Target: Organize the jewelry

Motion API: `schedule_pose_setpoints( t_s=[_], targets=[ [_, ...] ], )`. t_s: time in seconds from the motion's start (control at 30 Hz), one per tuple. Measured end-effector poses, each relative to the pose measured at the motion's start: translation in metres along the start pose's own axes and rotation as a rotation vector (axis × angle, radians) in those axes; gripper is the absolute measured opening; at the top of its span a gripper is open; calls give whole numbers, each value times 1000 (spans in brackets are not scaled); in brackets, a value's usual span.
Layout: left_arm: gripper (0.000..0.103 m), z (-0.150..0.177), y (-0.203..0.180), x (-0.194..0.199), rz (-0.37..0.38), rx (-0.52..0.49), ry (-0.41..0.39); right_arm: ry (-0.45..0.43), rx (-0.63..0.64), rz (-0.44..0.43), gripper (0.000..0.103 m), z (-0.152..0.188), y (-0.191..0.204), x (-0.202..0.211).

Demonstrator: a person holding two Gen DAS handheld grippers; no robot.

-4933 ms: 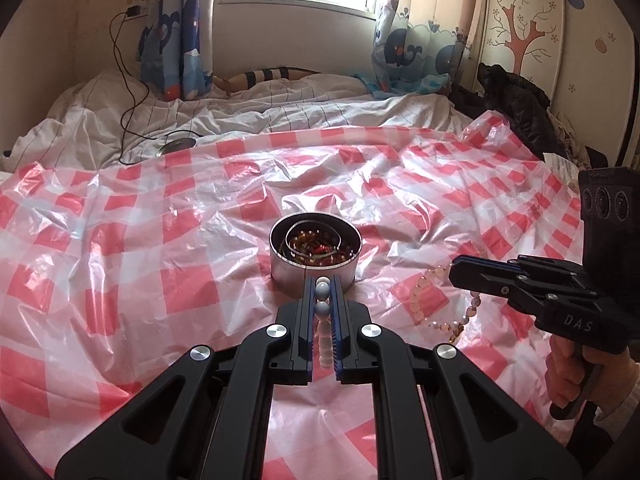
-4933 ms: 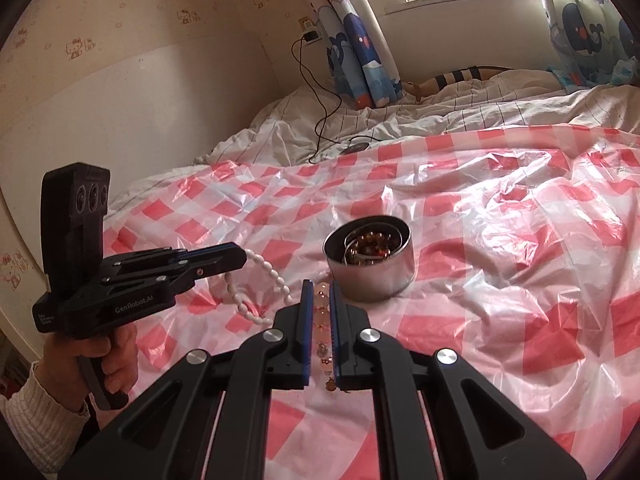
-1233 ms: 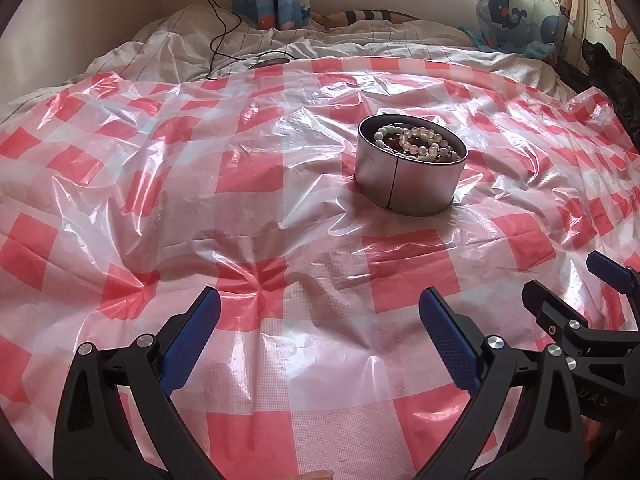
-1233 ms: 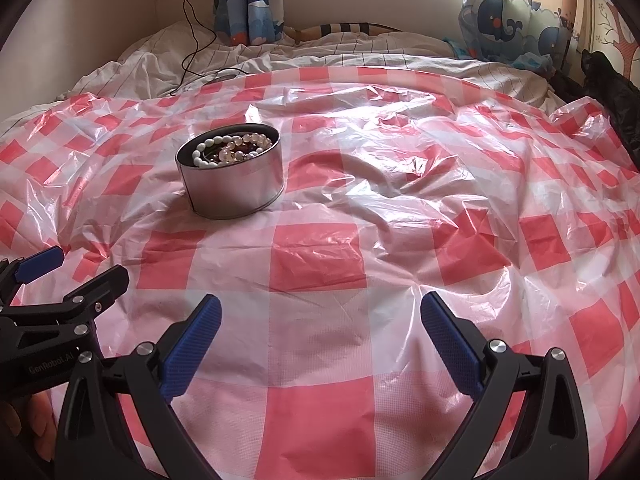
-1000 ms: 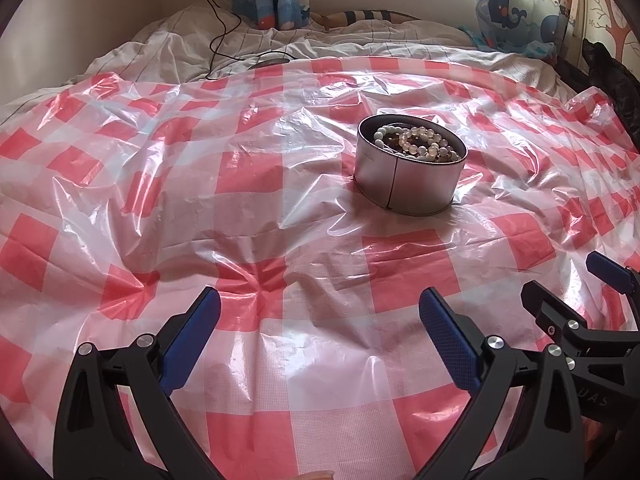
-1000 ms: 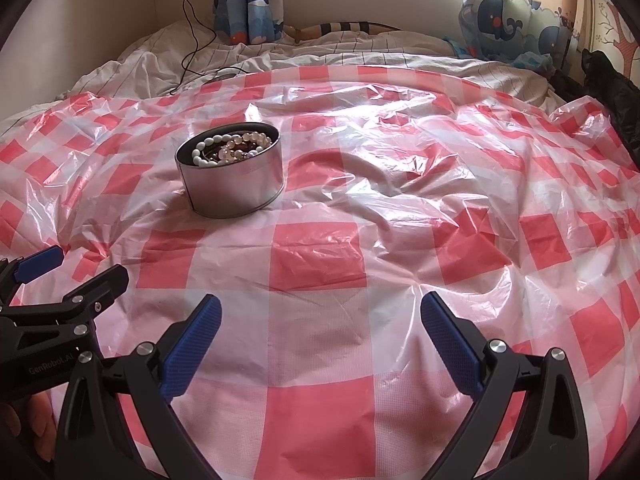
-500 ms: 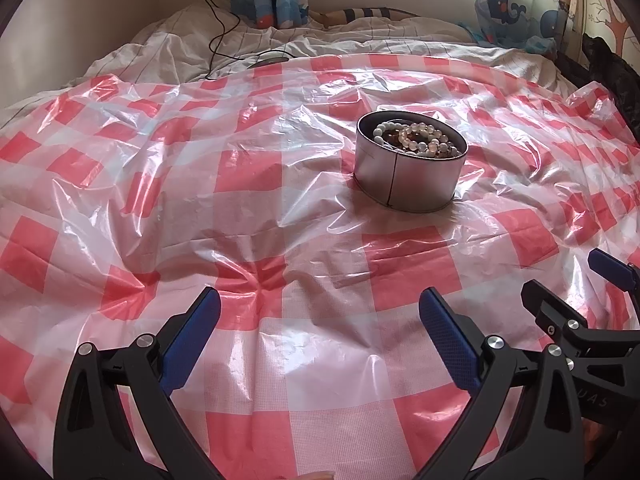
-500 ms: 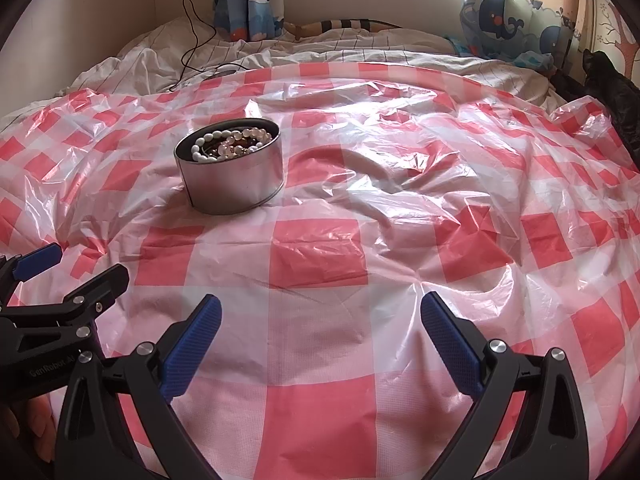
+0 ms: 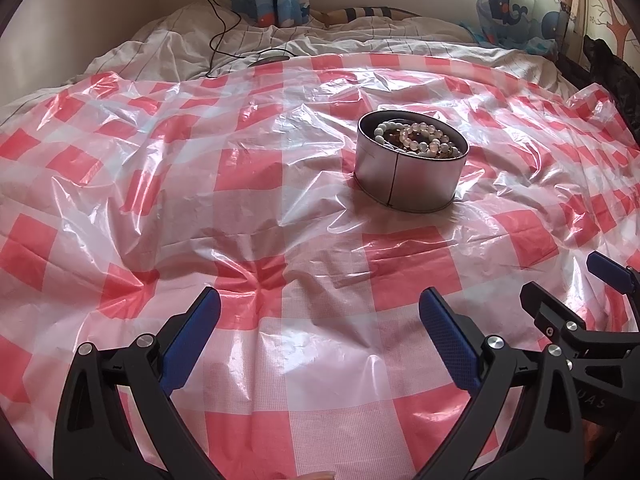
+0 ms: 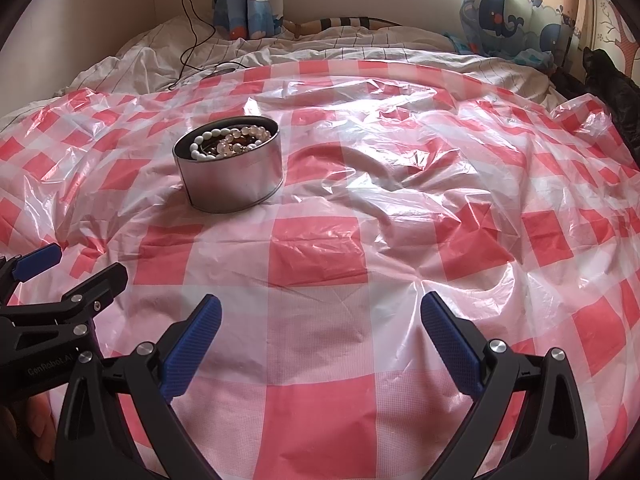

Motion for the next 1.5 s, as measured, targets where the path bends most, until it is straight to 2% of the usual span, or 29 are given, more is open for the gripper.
schedule_pose_setpoints(
  t_s=[1.5],
  targets=[
    [95, 0, -1, -2, -8, -7, 8, 15, 3, 3, 96, 4, 1, -3]
  ],
)
Point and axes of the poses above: each gripper's, at about its wrist camera, not at the fingertips, and x roughly against the way its jaws point, y to its left, z to its underside, the point moved 4 cm from there along -x, roughly the way its jaws point, and after that the axes turned 13 degrees about -y, right-handed, at the moved point
